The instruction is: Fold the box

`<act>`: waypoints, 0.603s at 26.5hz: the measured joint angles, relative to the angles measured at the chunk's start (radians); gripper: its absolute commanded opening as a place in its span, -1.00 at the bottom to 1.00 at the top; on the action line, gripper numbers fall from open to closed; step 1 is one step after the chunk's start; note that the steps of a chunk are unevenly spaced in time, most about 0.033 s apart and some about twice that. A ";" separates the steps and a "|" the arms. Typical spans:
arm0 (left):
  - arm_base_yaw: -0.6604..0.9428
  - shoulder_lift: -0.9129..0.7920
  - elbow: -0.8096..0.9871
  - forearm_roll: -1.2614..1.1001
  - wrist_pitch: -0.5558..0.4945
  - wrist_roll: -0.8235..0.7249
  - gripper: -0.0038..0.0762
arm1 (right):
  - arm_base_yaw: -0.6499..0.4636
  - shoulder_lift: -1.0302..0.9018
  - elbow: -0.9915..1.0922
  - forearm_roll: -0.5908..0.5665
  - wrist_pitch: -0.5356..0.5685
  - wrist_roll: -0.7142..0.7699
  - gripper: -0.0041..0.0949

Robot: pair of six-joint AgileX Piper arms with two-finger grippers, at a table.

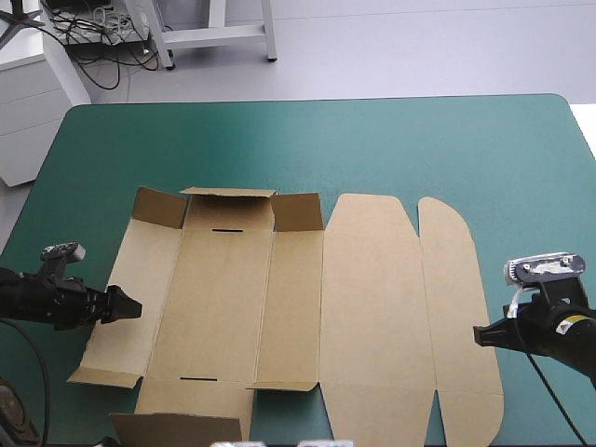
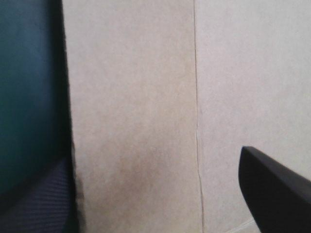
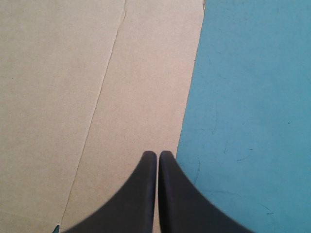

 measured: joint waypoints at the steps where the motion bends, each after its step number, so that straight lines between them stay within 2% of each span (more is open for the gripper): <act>1: -0.005 0.001 0.000 0.003 0.000 0.000 0.69 | 0.000 0.000 0.000 0.003 0.000 0.000 -0.92; 11: -0.014 0.001 0.001 -0.034 0.021 -0.007 0.69 | 0.000 0.000 0.000 0.006 0.000 0.000 -0.92; 16: -0.094 0.001 0.001 -0.041 0.021 -0.029 0.69 | 0.000 0.000 0.000 0.007 -0.003 0.000 -0.92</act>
